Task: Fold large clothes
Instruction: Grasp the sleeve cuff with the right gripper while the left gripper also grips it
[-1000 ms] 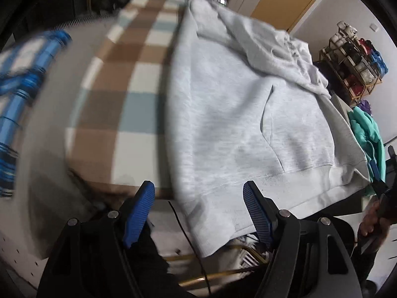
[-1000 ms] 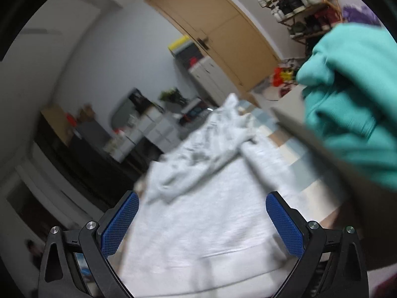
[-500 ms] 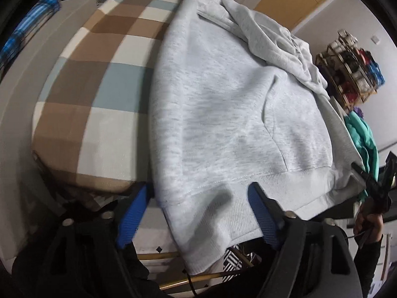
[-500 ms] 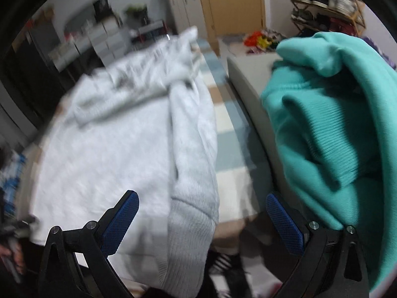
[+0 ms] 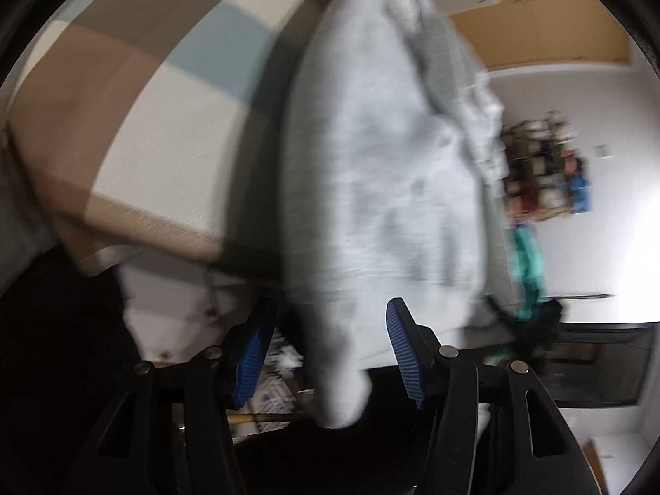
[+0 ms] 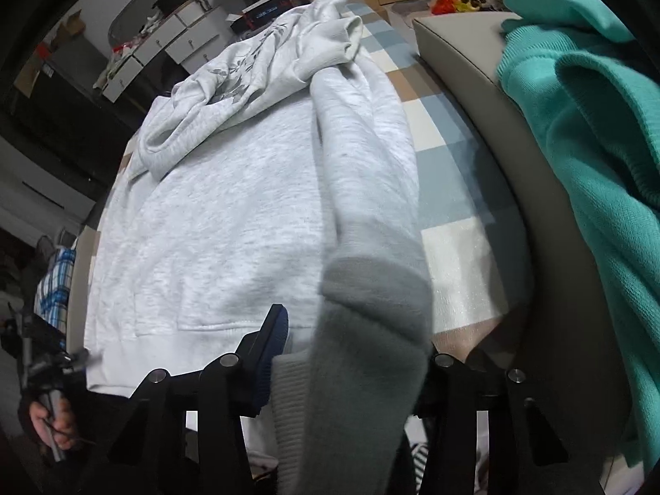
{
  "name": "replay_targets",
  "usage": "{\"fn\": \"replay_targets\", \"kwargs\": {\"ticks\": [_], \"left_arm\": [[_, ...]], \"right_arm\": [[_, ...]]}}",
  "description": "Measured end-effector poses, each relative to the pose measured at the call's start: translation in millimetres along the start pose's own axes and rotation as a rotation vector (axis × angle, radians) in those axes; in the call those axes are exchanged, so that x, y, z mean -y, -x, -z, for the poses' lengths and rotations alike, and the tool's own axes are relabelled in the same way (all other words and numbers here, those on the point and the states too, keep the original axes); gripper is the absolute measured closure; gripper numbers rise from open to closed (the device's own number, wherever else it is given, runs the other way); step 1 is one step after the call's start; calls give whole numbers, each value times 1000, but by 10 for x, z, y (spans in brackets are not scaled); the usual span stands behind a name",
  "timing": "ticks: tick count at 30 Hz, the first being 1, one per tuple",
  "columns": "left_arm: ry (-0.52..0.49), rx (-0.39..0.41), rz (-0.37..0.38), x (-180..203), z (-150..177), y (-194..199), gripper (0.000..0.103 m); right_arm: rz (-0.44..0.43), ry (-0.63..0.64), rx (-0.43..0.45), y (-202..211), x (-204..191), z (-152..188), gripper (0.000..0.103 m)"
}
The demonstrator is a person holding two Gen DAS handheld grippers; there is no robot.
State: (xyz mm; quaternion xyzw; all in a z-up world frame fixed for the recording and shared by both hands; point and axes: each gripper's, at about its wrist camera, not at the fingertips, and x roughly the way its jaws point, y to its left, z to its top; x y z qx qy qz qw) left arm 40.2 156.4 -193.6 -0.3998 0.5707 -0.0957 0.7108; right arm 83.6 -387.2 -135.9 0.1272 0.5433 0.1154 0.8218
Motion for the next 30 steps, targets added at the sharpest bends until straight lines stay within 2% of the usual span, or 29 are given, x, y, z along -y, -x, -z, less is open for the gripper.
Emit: {"fn": "replay_targets", "kwargs": {"ticks": [1, 2, 5, 6, 7, 8, 9, 11, 15, 19, 25, 30], "left_arm": [[-17, -9, -50, 28, 15, -52, 50], [-24, -10, -56, 66, 9, -117, 50], [-20, -21, -34, 72, 24, -206, 50], [-25, -6, -28, 73, 30, -205, 50], [-36, 2, -22, 75, 42, -177, 60], [-56, 14, 2, 104, 47, -151, 87], [-86, 14, 9, 159, 44, -149, 93], [-114, 35, 6, 174, 57, -92, 97], [-139, 69, 62, 182, 83, 9, 100], [-198, 112, 47, 257, 159, 123, 102], [-258, 100, 38, 289, 338, 236, 102], [-305, 98, 96, 314, 566, 440, 103]], "right_arm": [[14, 2, -12, -26, 9, 6, 54], [20, 0, -21, -49, 7, -2, 53], [6, -17, -30, -76, 57, 38, 57], [-4, -15, -21, -60, 57, 30, 64], [-14, -8, -5, -32, 58, 27, 77], [-20, 3, 16, 4, 54, 21, 85], [-32, 14, 37, 42, 52, 18, 88], [-59, 24, 82, 128, 54, 26, 90], [-87, 38, 144, 293, 54, 89, 93], [-152, 28, 176, 466, 83, 248, 93], [-197, 43, 193, 707, 45, 561, 93], [-247, 74, 234, 1107, -2, 854, 93]]}}
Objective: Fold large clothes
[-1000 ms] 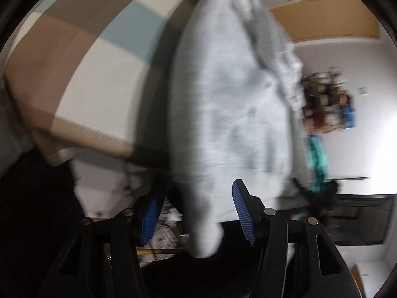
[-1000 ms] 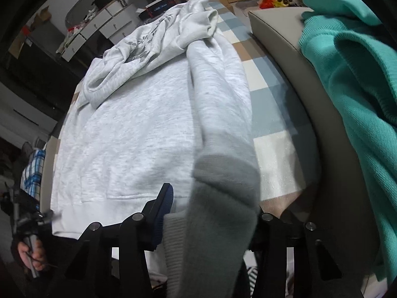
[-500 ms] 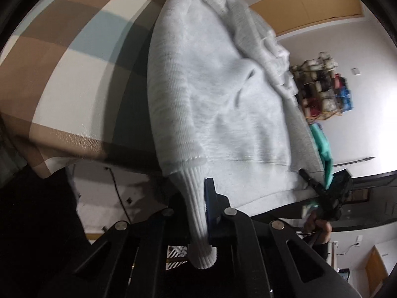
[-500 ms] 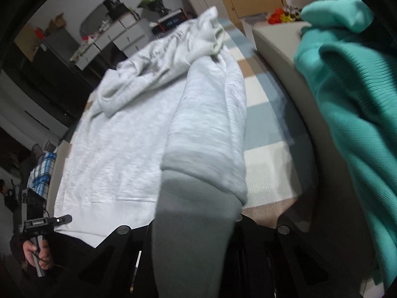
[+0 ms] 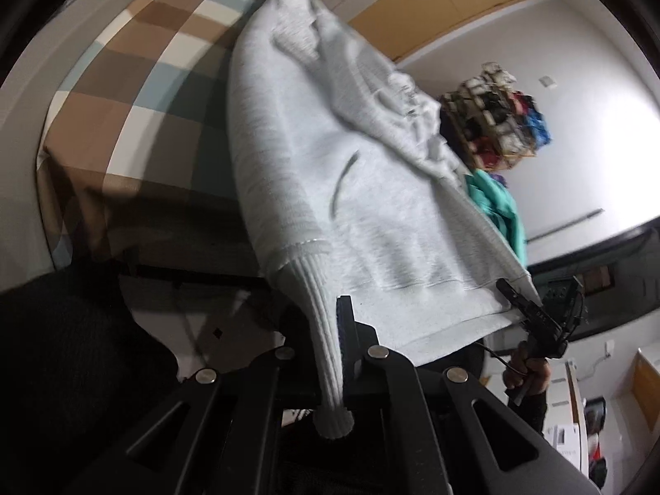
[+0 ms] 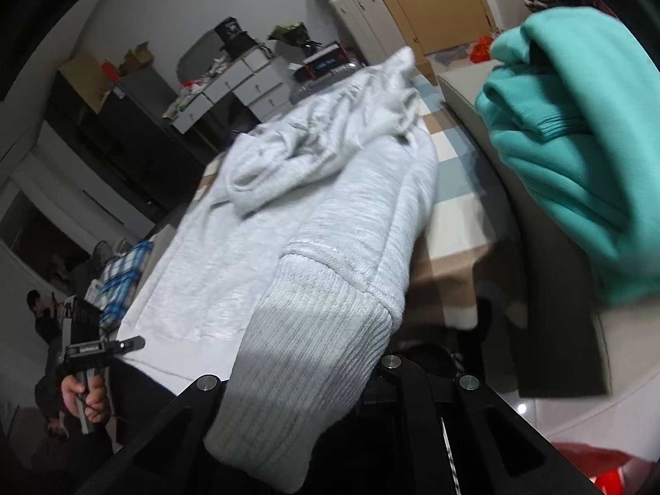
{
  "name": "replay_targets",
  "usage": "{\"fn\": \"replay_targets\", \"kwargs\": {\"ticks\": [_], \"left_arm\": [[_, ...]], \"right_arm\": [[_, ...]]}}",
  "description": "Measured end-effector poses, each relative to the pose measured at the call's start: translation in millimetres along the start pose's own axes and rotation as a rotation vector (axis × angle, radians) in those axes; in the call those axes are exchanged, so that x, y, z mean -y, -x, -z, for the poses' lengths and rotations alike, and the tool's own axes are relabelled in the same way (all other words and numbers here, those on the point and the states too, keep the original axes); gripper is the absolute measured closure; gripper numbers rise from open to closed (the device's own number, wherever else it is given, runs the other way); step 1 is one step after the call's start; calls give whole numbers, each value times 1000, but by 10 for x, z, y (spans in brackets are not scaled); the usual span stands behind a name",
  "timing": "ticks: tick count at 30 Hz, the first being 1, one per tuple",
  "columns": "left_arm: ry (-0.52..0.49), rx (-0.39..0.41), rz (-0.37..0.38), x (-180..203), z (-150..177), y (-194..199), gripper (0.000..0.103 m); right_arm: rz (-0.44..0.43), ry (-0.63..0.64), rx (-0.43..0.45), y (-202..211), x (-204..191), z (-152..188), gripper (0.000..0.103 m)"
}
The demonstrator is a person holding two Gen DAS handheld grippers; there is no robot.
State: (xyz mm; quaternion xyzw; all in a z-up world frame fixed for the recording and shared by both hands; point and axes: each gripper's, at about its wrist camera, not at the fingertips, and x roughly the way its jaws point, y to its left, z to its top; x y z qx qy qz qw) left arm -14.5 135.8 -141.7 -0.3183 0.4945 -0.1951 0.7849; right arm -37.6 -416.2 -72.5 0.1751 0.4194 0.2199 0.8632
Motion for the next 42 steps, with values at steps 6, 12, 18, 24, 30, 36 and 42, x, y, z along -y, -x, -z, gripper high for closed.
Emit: {"fn": "replay_targets", "kwargs": {"ticks": [6, 12, 18, 24, 30, 36, 42], "left_arm": [[-86, 41, 101, 343, -446, 305, 102], [-206, 122, 30, 896, -1678, 423, 102], [-159, 103, -42, 1210, -3026, -34, 102], [-20, 10, -96, 856, -3812, -798, 102], [81, -61, -151, 416, -4184, -1409, 102], [134, -65, -138, 250, -4391, -1674, 102], [267, -120, -119, -36, -4291, -1732, 100]], "right_arm": [[-78, -34, 99, 400, -231, -369, 93], [-48, -99, 127, 134, -346, -1504, 93], [81, -185, 99, -486, -185, -2712, 93], [168, -349, -17, -1396, 415, -3449, 93], [179, -490, -87, -2079, 1053, -3601, 93], [147, -568, -85, -2411, 1372, -3708, 91], [16, -695, -30, -2508, 1535, -3744, 57]]}}
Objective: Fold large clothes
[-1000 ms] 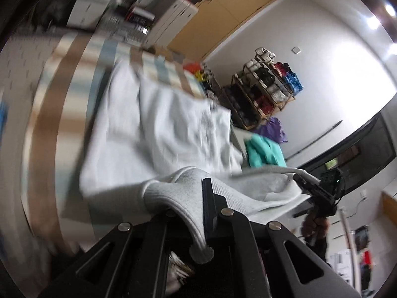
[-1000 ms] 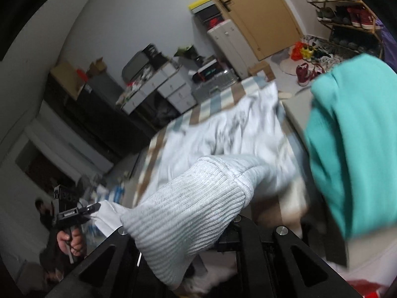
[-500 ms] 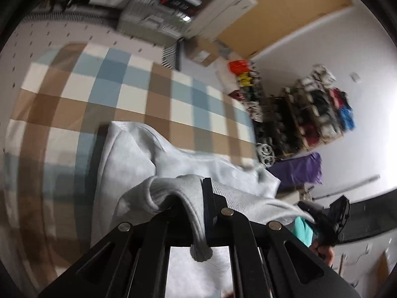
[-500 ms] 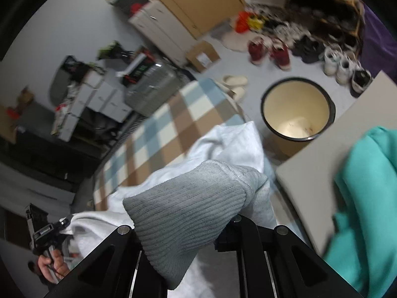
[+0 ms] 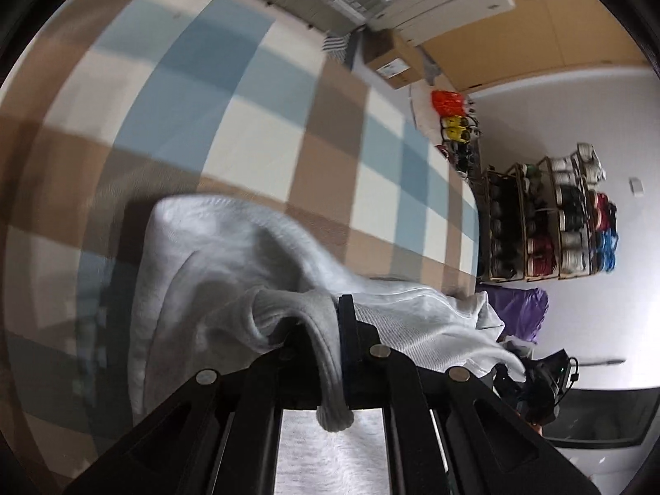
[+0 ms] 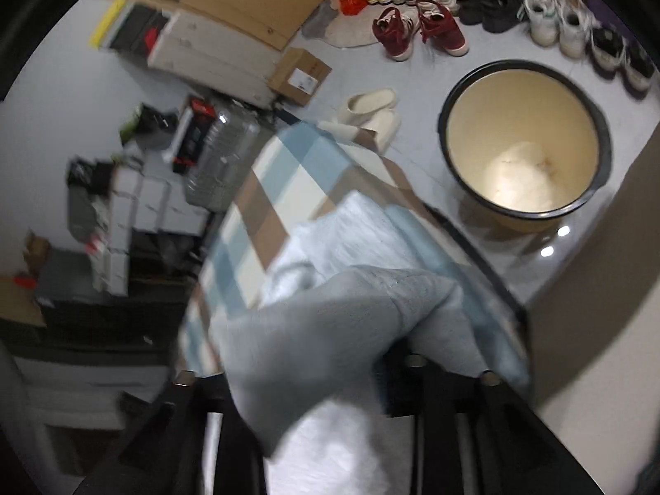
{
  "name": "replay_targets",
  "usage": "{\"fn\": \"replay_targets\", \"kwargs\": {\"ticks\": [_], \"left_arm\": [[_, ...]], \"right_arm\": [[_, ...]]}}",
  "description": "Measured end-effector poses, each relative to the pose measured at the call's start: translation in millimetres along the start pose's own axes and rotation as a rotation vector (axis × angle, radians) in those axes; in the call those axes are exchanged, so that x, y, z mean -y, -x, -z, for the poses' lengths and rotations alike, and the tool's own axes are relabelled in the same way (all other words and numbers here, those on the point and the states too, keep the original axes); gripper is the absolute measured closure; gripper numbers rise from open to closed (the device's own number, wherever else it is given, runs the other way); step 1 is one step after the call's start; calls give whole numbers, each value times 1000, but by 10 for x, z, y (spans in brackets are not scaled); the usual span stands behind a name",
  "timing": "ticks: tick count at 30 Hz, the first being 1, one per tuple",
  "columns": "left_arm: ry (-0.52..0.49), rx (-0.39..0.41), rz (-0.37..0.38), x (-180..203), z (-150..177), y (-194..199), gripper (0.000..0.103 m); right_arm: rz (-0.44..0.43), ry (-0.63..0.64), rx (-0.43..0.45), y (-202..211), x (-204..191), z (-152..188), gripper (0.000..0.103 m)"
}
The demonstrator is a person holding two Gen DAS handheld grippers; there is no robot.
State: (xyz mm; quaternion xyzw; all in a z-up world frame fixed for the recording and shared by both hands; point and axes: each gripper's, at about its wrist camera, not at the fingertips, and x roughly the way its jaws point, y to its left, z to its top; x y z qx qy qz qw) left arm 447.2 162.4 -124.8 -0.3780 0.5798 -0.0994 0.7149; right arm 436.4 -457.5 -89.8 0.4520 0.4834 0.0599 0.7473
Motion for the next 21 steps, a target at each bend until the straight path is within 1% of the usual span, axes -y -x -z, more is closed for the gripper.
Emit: {"fn": "replay_targets", "kwargs": {"ticks": [1, 2, 4, 5, 6, 7, 8, 9, 10, 11, 12, 13, 14, 16, 18, 19, 21], "left_arm": [[1, 3, 16, -13, 33, 47, 100], [-7, 8, 29, -18, 82, 116, 99], [-45, 31, 52, 27, 190, 289, 96], [-61, 36, 59, 44, 196, 314, 85], [-80, 53, 34, 71, 260, 416, 71], [-86, 83, 6, 77, 264, 482, 36], [-85, 138, -40, 83, 281, 616, 17], [-77, 189, -48, 68, 279, 749, 17], [-67, 217, -21, 32, 270, 837, 17], [-39, 233, 7, -32, 304, 942, 17], [-13, 229, 14, -93, 350, 997, 17], [-9, 214, 21, -146, 417, 1024, 17], [-28, 188, 3, -180, 514, 1030, 17], [-81, 151, -74, -228, 730, 1006, 17], [-125, 112, -100, -275, 892, 971, 17], [-145, 93, -115, -317, 1005, 945, 17], [-169, 35, -143, -409, 1223, 817, 17]], "right_arm": [[-30, -3, 10, 40, -1, 10, 57], [-41, 11, 15, 64, -22, 24, 56], [-42, 83, 29, 149, -97, 105, 56], [-41, 130, 50, 191, -161, 163, 56], [-36, 173, 64, 239, -206, 222, 50], [-36, 225, 71, 314, -263, 307, 33], [-42, 251, 81, 368, -296, 344, 25], [-46, 279, 115, 466, -330, 397, 19], [-50, 302, 179, 602, -350, 445, 11], [-58, 304, 224, 713, -355, 474, 3], [-78, 296, 248, 810, -351, 497, 0], [-96, 296, 245, 893, -350, 534, 0], [-72, 311, 230, 904, -374, 575, 0], [16, 399, 169, 919, -436, 728, 0], [126, 518, 130, 928, -486, 939, 0], [166, 589, 118, 934, -493, 1098, 0], [286, 716, 97, 914, -446, 1416, 0]]}}
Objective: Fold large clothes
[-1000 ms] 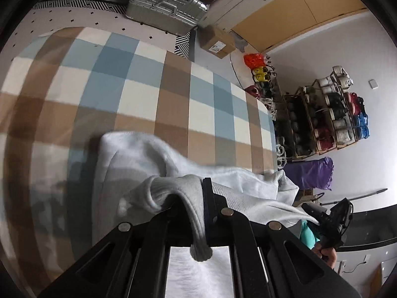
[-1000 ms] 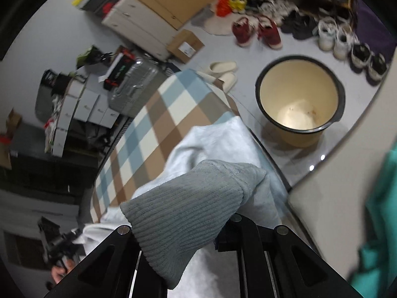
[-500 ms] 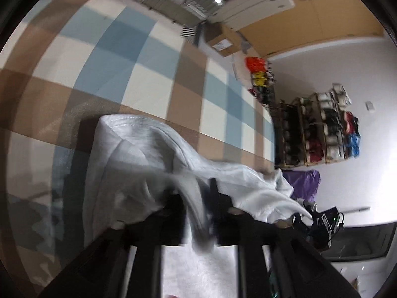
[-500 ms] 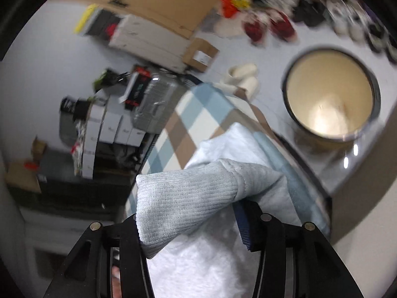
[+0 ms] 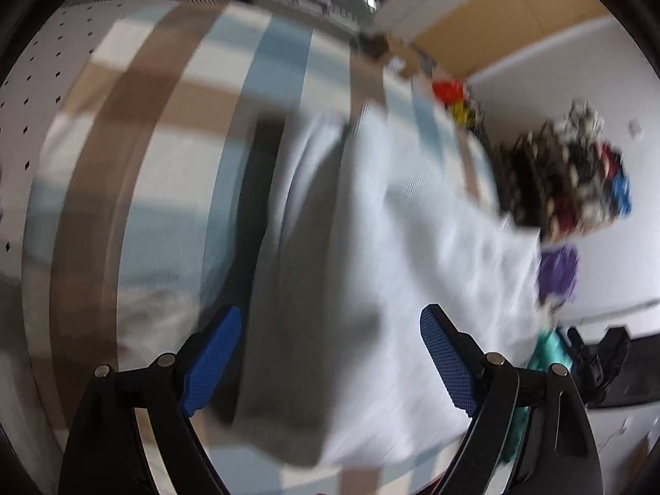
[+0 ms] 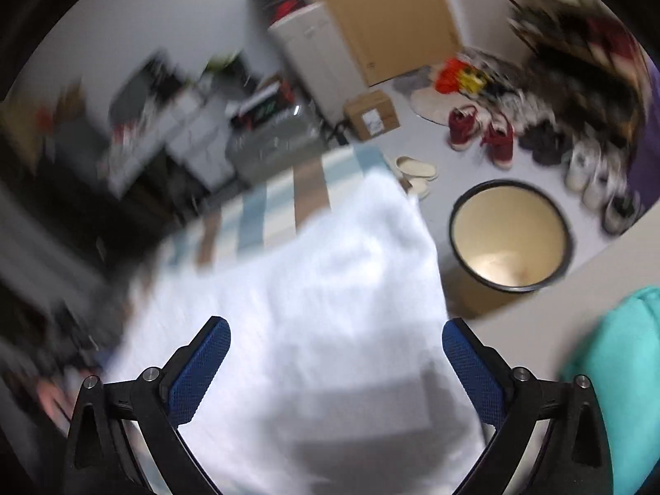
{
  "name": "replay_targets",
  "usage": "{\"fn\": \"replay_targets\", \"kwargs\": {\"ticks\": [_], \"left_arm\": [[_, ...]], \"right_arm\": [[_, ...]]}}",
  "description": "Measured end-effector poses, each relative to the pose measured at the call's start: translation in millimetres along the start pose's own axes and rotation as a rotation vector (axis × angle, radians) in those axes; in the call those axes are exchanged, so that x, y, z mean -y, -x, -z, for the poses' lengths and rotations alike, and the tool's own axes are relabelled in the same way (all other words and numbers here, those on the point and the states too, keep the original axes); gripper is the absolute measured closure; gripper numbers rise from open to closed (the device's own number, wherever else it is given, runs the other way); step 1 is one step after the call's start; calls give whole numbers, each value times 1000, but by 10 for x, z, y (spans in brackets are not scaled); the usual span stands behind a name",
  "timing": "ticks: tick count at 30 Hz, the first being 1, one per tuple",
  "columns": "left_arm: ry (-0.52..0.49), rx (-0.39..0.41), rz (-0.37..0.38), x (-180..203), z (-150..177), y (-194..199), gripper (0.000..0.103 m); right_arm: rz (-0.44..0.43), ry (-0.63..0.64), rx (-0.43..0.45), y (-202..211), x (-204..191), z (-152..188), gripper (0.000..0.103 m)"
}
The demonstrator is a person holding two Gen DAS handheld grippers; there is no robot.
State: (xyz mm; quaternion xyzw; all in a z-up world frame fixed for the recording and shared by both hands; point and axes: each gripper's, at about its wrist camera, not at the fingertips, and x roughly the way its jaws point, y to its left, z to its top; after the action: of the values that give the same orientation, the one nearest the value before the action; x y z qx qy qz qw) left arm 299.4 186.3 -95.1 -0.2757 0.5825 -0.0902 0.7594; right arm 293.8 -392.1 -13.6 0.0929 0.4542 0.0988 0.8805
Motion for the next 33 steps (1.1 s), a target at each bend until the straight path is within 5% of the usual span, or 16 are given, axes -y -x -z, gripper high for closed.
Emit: {"fn": "replay_targets", "kwargs": {"ticks": [5, 9, 12, 14, 17, 22, 33], "left_arm": [[-7, -109, 56, -66, 317, -134, 17], [-32, -71, 42, -81, 407, -134, 19], [-55, -56, 5, -93, 462, -170, 62], [-52, -45, -7, -146, 475, -167, 74], [-26, -6, 0, -201, 483, -115, 82], [-8, 11, 10, -322, 598, -14, 89], [81, 40, -11, -441, 735, 172, 91]], "right_arm": [[97, 126, -98, -76, 2, 569, 0], [93, 45, -148, -185, 216, 710, 0], [91, 12, -172, -273, 304, 731, 0], [87, 8, -163, -327, 302, 712, 6], [26, -16, -170, -378, 297, 675, 35], [52, 15, -116, -298, 148, 709, 77], [-95, 144, -166, -121, -249, 1246, 81]]}}
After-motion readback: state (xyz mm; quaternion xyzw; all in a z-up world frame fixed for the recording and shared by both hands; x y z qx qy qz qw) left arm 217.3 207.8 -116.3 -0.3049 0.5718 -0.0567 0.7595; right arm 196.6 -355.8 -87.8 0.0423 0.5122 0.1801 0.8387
